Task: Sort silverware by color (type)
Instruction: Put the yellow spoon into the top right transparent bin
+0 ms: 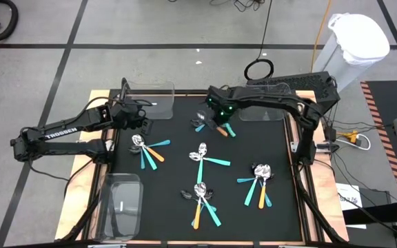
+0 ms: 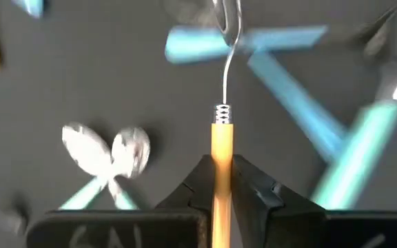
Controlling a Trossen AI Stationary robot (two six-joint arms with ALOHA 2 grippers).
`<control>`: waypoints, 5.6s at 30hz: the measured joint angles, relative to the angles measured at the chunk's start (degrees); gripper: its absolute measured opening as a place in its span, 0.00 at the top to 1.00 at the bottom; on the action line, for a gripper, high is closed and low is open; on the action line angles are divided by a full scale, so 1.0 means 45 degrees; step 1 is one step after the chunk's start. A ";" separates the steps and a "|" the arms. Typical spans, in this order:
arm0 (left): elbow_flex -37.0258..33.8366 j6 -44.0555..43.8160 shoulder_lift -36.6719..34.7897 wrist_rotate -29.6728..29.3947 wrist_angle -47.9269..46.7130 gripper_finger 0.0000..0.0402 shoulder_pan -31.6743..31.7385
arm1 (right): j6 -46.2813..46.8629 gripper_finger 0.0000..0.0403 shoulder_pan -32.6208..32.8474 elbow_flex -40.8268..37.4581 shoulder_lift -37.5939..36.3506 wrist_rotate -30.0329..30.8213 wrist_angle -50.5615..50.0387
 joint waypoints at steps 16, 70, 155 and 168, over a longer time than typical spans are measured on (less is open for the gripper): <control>0.0000 0.0048 0.0000 0.0007 -0.0012 0.53 0.0004 | -0.4823 0.94 -0.1204 0.0009 -0.3196 0.2636 -0.3067; -0.1316 0.4419 0.2976 0.3205 -0.0930 0.65 -0.1918 | -0.3436 0.61 -0.2060 -0.2633 -0.4788 0.0483 0.1791; 0.2108 0.0342 -0.1172 0.2413 -0.1148 0.65 -0.1938 | -0.2370 0.47 0.4785 0.8752 0.8607 0.3488 0.7938; 0.2108 0.0343 -0.1146 0.2103 -0.1500 0.65 -0.1943 | -0.2684 0.49 0.4987 0.8757 0.9330 0.3935 0.8152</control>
